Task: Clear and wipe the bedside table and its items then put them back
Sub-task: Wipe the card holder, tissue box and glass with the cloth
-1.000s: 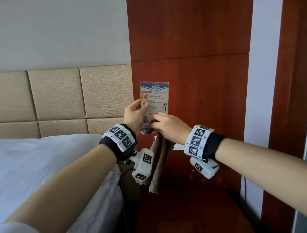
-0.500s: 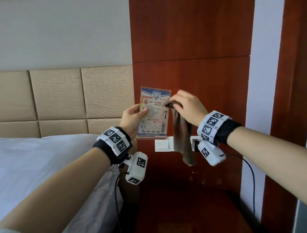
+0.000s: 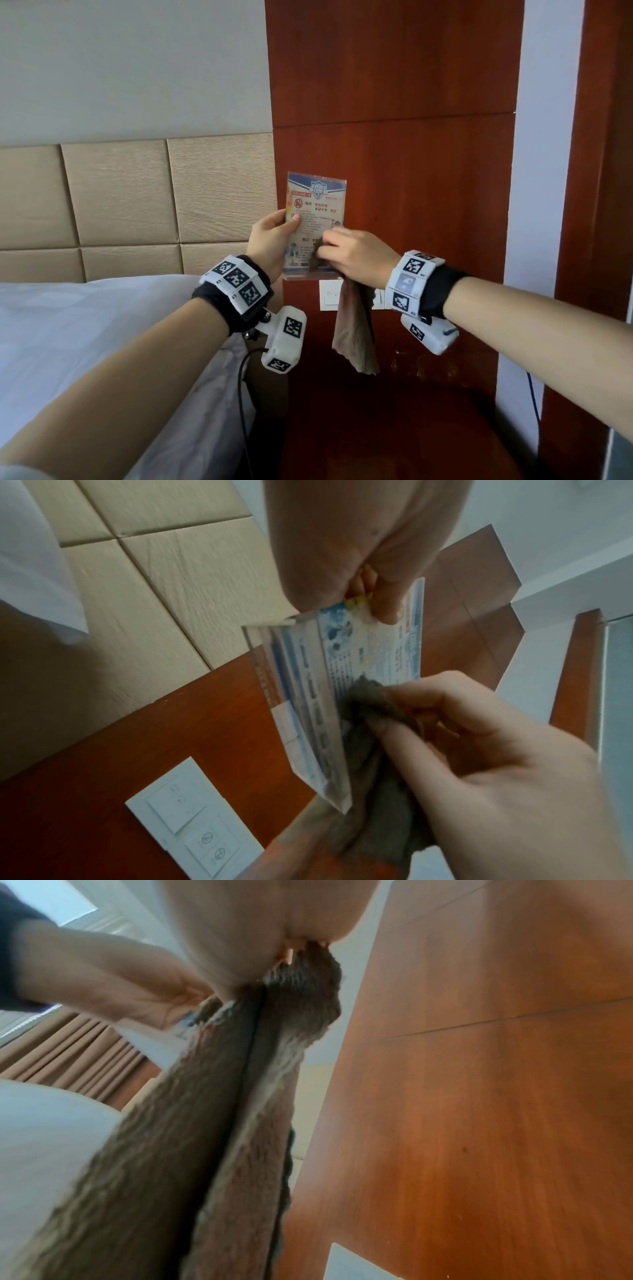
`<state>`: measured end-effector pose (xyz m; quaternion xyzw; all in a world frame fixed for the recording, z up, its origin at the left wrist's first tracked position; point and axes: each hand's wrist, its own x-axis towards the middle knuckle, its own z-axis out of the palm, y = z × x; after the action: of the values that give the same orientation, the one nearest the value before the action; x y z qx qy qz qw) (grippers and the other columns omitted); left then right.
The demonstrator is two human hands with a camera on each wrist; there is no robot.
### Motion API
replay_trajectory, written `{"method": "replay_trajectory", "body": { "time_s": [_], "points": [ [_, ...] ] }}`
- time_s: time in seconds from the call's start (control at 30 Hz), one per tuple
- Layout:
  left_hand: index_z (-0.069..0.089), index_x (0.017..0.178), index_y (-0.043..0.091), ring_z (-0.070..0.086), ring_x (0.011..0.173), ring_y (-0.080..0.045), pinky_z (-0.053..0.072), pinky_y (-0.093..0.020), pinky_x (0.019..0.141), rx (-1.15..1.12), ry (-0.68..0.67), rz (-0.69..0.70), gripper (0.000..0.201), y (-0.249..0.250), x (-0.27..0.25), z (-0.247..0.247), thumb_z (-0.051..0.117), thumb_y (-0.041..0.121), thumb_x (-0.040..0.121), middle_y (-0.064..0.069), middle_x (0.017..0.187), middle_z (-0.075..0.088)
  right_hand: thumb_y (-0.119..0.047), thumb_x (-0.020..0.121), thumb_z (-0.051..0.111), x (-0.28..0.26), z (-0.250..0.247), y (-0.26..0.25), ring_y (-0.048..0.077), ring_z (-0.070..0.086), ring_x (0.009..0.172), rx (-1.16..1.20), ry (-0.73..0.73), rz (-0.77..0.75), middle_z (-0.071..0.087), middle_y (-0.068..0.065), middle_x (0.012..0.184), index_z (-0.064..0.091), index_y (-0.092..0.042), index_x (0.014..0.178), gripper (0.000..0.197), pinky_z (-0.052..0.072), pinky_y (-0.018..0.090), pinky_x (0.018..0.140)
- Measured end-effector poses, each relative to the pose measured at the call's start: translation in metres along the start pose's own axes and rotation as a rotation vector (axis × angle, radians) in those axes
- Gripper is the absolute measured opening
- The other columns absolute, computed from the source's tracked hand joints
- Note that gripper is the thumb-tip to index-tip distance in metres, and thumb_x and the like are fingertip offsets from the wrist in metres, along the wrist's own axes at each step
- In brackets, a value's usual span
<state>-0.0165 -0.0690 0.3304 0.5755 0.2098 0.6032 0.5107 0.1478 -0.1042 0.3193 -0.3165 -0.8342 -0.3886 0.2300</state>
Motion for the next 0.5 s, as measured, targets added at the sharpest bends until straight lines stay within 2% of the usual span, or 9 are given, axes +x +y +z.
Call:
{"method": "replay_trajectory", "body": {
  "time_s": [0.07,0.13,0.2,0.27,0.3,0.4,0.5],
  "points": [
    [0.058,0.114,0.0,0.066,0.087,-0.022,0.059,-0.032,0.074,0.017,-0.006,0.005,0.023,-0.001,-0.002,0.0,0.045,0.007,0.097,-0.013,0.102,0.066,-0.013,0.08,0.042,0.001,0.004,-0.002,0.023,0.061,0.064,-0.024,-0.014,-0.04,0.06,0.006,0.072,0.067,-0.009,0.075,0.025,0.052,0.026,0.048],
    [0.058,0.111,0.002,0.066,0.085,-0.021,0.058,-0.033,0.077,0.008,-0.021,0.003,0.02,-0.002,-0.005,-0.001,0.044,0.007,0.097,-0.013,0.1,0.066,-0.011,0.078,0.044,0.004,0.004,-0.001,0.024,0.062,0.065,0.002,-0.002,0.005,0.06,0.007,0.073,0.066,-0.007,0.075,0.022,0.054,0.029,0.049],
    [0.06,0.108,0.003,0.067,0.084,-0.021,0.057,-0.036,0.079,0.012,-0.034,-0.007,0.02,-0.003,-0.006,-0.003,0.044,0.009,0.098,-0.013,0.099,0.067,-0.004,0.08,0.051,0.011,-0.001,0.002,0.028,0.062,0.072,0.055,0.036,0.129,0.061,0.01,0.079,0.065,-0.004,0.078,0.014,0.055,0.037,0.055],
    [0.062,0.107,0.004,0.067,0.086,-0.025,0.057,-0.04,0.081,0.055,-0.051,-0.025,0.02,-0.006,-0.008,-0.004,0.046,0.011,0.097,-0.017,0.101,0.067,-0.001,0.084,0.054,0.021,-0.01,0.007,0.031,0.061,0.082,0.111,0.071,0.279,0.062,0.013,0.089,0.065,-0.001,0.086,0.011,0.053,0.042,0.067],
    [0.062,0.107,0.003,0.067,0.088,-0.027,0.057,-0.042,0.082,0.075,-0.059,-0.038,0.02,-0.008,-0.009,-0.004,0.047,0.012,0.096,-0.019,0.102,0.066,-0.002,0.085,0.053,0.026,-0.015,0.009,0.032,0.059,0.086,0.128,0.099,0.337,0.061,0.013,0.092,0.064,-0.001,0.088,0.012,0.051,0.04,0.071],
    [0.061,0.107,0.003,0.067,0.09,-0.027,0.056,-0.039,0.08,0.077,-0.087,-0.081,0.02,-0.012,-0.013,-0.004,0.047,0.012,0.096,-0.017,0.101,0.067,-0.004,0.088,0.052,0.042,-0.028,0.018,0.031,0.058,0.087,0.158,0.192,0.449,0.059,0.014,0.095,0.064,0.0,0.091,0.013,0.044,0.036,0.071],
    [0.061,0.107,0.004,0.066,0.09,-0.025,0.055,-0.041,0.084,0.036,-0.091,-0.09,0.021,-0.01,-0.013,-0.003,0.046,0.013,0.097,-0.015,0.102,0.067,-0.005,0.088,0.051,0.048,-0.031,0.019,0.03,0.057,0.087,0.167,0.168,0.476,0.059,0.013,0.096,0.064,-0.001,0.093,0.014,0.044,0.035,0.07]
  ]
}}
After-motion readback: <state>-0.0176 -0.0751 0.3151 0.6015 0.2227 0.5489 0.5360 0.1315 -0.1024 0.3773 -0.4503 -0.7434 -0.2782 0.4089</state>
